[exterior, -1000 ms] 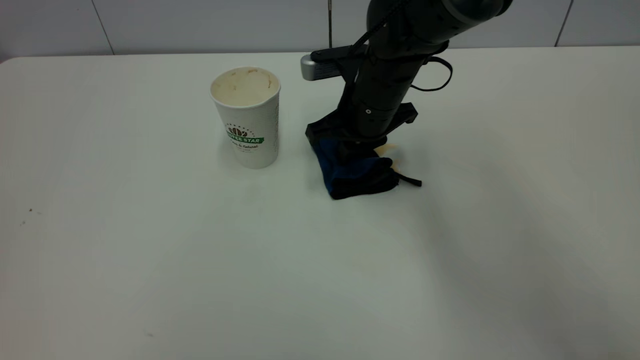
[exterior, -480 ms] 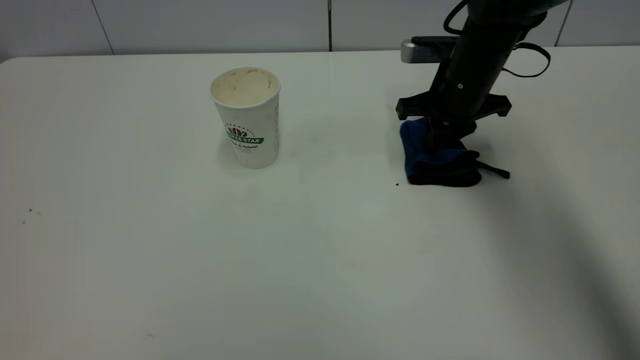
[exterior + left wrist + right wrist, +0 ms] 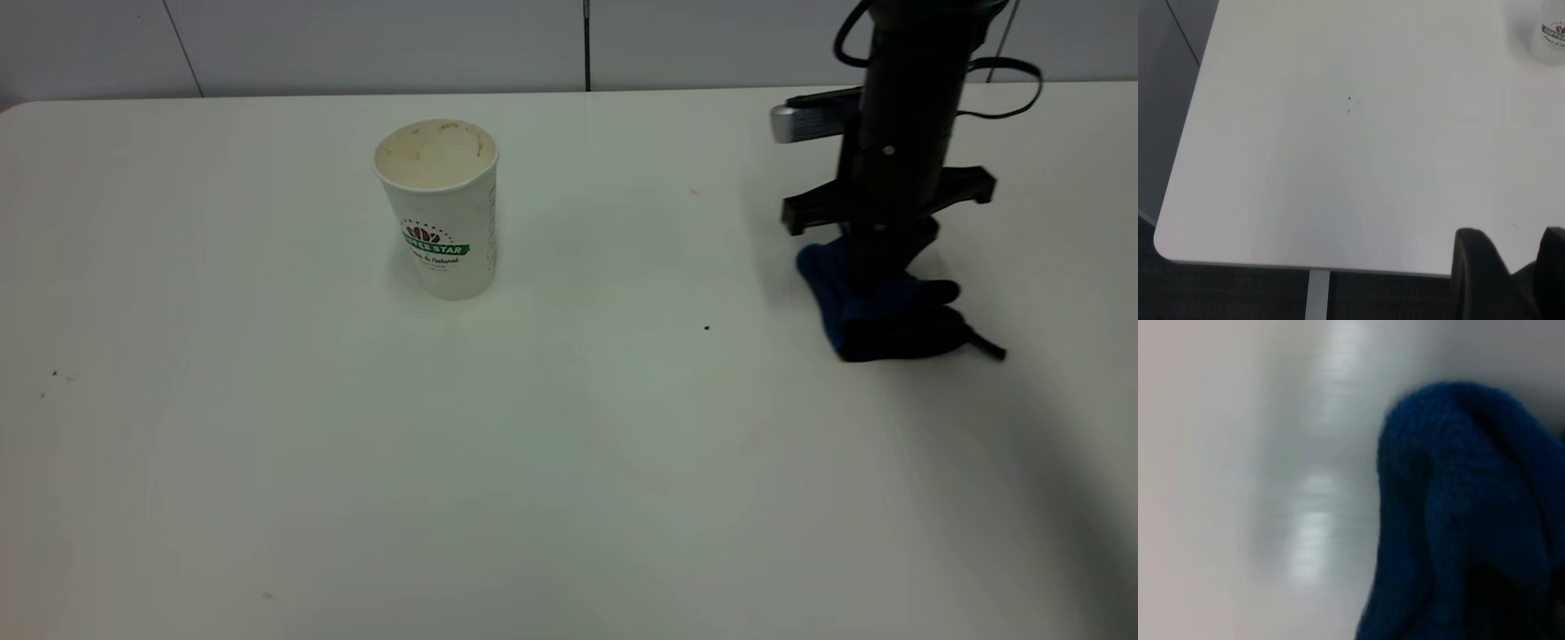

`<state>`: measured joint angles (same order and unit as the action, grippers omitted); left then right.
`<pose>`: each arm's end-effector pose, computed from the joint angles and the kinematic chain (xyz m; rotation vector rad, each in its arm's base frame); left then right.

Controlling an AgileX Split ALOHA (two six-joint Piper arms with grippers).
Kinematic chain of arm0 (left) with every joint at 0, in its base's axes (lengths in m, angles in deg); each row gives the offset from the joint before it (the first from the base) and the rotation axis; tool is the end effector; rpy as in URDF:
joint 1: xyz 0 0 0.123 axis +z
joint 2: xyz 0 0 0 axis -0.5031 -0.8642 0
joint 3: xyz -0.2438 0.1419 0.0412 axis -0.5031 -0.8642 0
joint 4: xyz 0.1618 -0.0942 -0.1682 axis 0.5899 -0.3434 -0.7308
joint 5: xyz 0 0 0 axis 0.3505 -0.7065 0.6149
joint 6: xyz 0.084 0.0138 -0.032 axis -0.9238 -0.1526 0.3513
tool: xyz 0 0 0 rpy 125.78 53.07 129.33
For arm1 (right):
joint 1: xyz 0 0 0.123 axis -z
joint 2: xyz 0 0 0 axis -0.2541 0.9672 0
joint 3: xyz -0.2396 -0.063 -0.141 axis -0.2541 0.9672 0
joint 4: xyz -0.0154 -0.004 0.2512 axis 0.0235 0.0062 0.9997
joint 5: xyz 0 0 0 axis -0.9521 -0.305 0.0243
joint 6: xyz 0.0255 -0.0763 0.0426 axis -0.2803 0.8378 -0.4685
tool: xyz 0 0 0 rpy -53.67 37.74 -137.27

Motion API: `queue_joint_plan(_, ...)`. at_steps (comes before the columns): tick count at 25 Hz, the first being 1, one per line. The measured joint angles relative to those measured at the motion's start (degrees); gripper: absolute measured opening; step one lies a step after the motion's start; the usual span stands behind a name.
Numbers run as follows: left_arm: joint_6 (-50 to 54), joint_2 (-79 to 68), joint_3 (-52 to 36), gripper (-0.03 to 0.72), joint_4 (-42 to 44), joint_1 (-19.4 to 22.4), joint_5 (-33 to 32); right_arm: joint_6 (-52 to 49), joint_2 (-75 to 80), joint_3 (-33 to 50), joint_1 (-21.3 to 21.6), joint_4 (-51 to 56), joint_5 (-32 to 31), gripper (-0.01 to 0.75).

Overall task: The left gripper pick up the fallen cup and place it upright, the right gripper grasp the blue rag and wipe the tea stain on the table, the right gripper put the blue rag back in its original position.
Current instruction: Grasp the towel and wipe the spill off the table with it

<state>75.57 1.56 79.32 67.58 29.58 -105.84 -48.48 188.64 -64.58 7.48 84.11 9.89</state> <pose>-0.0090 0.0048 0.2687 -0.0514 2.1002 0.0303 0.4836 0.0578 0.0068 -0.1360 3.0916 -0.0550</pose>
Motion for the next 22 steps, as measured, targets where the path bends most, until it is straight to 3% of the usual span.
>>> queue_joint_plan(6,0.0,0.0,0.0,0.239,0.0,0.0,0.0,3.9,0.0,-2.1,7.2,-1.7,-1.0,0.076)
queue_joint_plan(11,0.0,0.0,0.0,0.239,0.0,0.0,0.0,7.4,0.0,-2.1,8.9,-1.8,-1.8,0.119)
queue_joint_plan(15,0.0,0.0,0.0,0.239,0.0,0.0,0.0,10.6,0.0,-2.2,8.9,-1.7,-1.6,0.307)
queue_joint_plan(20,0.0,0.0,0.0,0.239,0.0,0.0,0.0,9.8,-1.5,-2.2,8.9,-1.7,-5.6,0.636)
queue_joint_plan(22,0.0,0.0,0.0,0.239,0.0,0.0,0.0,10.0,-3.8,-2.7,8.9,-1.7,-8.6,0.701)
